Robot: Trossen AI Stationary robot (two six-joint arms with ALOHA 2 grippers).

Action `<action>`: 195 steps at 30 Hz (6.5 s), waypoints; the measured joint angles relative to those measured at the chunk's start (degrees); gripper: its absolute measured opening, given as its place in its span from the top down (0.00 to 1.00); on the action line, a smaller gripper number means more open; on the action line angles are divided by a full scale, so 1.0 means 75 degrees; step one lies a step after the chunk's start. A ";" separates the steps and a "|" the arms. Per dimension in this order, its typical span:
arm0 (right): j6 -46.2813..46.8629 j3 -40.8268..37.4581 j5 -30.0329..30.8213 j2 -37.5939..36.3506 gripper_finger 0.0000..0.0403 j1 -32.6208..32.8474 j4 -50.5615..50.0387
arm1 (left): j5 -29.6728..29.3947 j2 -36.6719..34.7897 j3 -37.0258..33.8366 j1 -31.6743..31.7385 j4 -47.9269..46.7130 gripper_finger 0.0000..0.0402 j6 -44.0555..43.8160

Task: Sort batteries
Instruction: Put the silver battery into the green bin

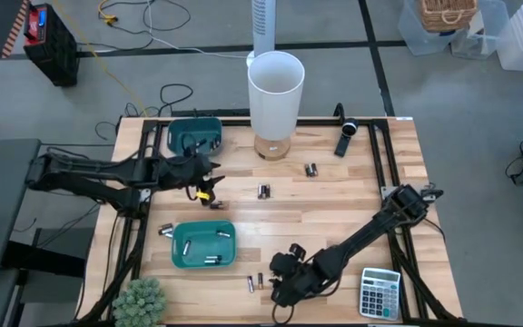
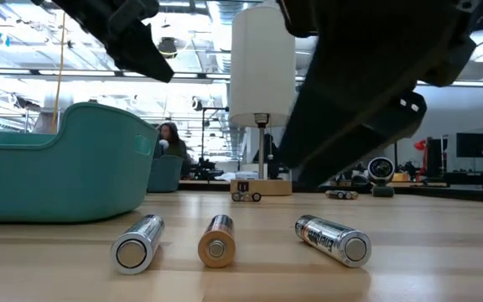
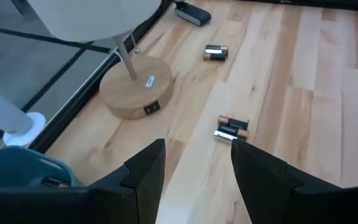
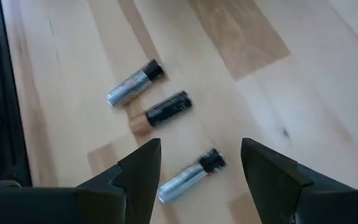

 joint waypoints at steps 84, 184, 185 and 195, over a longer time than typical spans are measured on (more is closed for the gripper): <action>0.0737 0.0678 0.0865 0.0861 0.89 0.0093 -0.1638 | -0.0674 0.0003 0.0000 -0.0444 -0.0284 0.56 -0.0222; -0.6879 -0.2751 0.0072 -0.2080 0.45 -0.3113 0.6544 | -0.2705 -0.2285 0.0000 -0.2776 -0.1517 0.56 -0.1020; -0.6816 -0.2996 0.0156 -0.2292 0.45 -0.3128 0.6508 | -0.2740 -0.2285 0.0000 -0.2763 -0.1510 0.56 -0.1020; -0.6585 -0.4361 0.1067 -0.4175 0.45 -0.3261 0.4374 | -0.2918 -0.1682 -0.0001 -0.2078 -0.1346 0.56 -0.1357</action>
